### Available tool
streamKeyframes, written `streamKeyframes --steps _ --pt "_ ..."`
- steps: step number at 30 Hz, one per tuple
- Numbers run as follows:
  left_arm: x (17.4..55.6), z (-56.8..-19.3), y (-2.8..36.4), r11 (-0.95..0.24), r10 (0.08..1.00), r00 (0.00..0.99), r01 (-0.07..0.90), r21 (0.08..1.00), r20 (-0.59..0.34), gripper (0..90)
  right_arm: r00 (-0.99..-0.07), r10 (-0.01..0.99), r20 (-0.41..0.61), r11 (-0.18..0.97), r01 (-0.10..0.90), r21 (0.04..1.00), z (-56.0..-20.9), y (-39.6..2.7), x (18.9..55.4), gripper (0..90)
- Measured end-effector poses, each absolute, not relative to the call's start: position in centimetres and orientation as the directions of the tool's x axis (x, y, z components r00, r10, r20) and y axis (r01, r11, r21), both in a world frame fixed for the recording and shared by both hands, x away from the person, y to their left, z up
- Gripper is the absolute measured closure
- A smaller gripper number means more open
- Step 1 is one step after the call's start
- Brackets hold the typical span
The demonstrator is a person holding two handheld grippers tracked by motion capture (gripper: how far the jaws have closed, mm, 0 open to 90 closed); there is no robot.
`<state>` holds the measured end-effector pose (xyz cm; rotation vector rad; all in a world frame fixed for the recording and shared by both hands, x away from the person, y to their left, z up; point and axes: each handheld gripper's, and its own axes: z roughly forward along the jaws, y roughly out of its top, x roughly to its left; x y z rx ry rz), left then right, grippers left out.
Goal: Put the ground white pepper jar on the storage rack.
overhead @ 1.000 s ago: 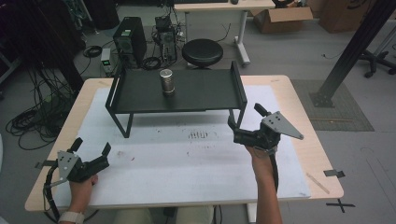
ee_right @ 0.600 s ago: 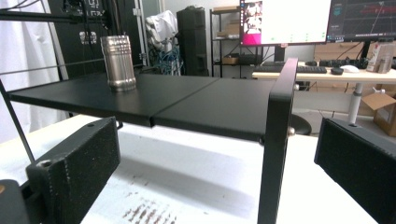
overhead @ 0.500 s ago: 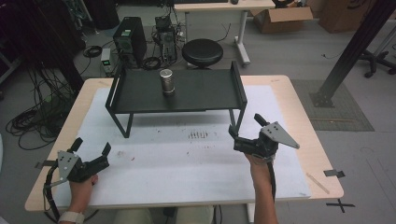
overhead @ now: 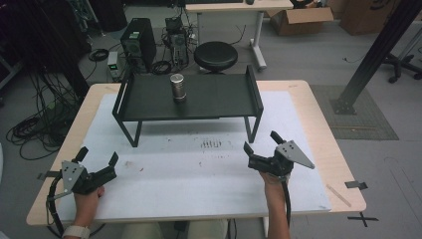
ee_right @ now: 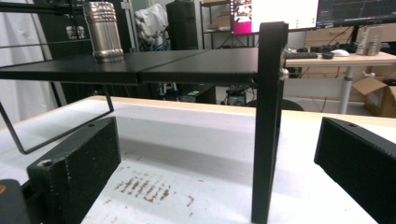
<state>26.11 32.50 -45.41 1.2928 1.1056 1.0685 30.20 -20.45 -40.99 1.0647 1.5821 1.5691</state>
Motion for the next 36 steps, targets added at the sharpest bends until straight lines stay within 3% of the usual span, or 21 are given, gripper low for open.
streamKeyframes --steps 26,36 --pt "26.1 -45.4 32.5 0.006 0.986 0.165 0.024 1.0 -0.01 0.2 -0.376 0.926 0.032 -0.003 0.078 0.997 -45.1 -20.1 28.6 0.5" --pt "26.1 -45.4 32.5 0.006 0.987 0.163 0.024 1.0 -0.009 0.2 -0.367 0.93 -0.003 0.004 0.0 1.0 -45.4 -20.0 27.9 0.0"
